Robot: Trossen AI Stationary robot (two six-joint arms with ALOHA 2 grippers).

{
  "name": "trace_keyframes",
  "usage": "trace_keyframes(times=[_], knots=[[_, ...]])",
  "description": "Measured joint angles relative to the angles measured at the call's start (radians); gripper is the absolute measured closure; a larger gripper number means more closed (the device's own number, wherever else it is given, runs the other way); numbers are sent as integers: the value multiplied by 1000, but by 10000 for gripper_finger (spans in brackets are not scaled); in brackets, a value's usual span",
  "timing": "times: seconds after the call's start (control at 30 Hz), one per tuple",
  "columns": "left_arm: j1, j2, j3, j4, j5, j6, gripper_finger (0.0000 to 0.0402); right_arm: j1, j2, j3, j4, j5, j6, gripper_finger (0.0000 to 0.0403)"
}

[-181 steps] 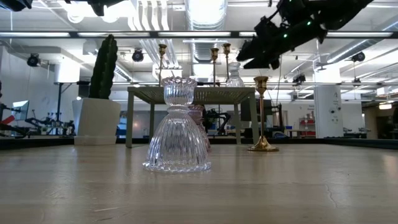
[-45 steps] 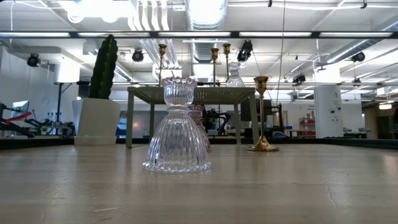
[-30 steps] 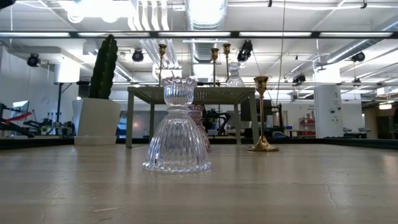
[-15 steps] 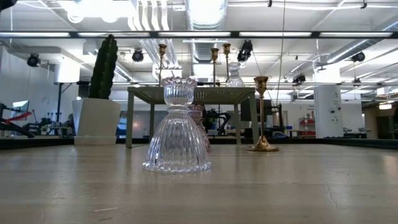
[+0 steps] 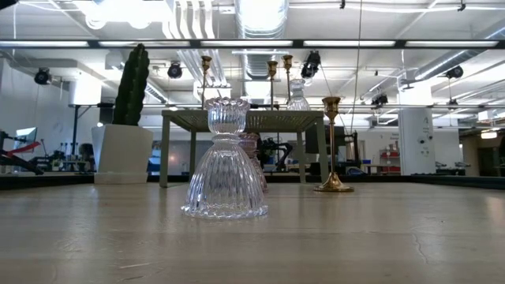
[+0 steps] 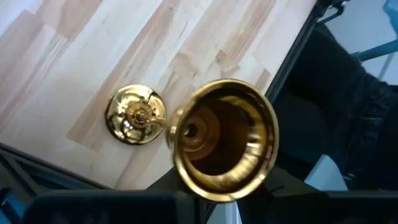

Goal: Pick & Place candle stick holders
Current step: Put the gold candle holder on the shelf

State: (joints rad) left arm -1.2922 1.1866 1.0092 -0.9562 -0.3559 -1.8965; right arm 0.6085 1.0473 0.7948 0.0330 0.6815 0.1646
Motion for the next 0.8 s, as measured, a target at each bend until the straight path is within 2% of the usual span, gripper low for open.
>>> trace_keyframes(times=[0.23, 0.8], knots=[[-3, -2, 2, 7, -65, 15, 335, 0, 0, 0, 0, 0, 0, 78], [-3, 6, 1, -44, -48, 8, 298, 0, 0, 0, 0, 0, 2, 78]])
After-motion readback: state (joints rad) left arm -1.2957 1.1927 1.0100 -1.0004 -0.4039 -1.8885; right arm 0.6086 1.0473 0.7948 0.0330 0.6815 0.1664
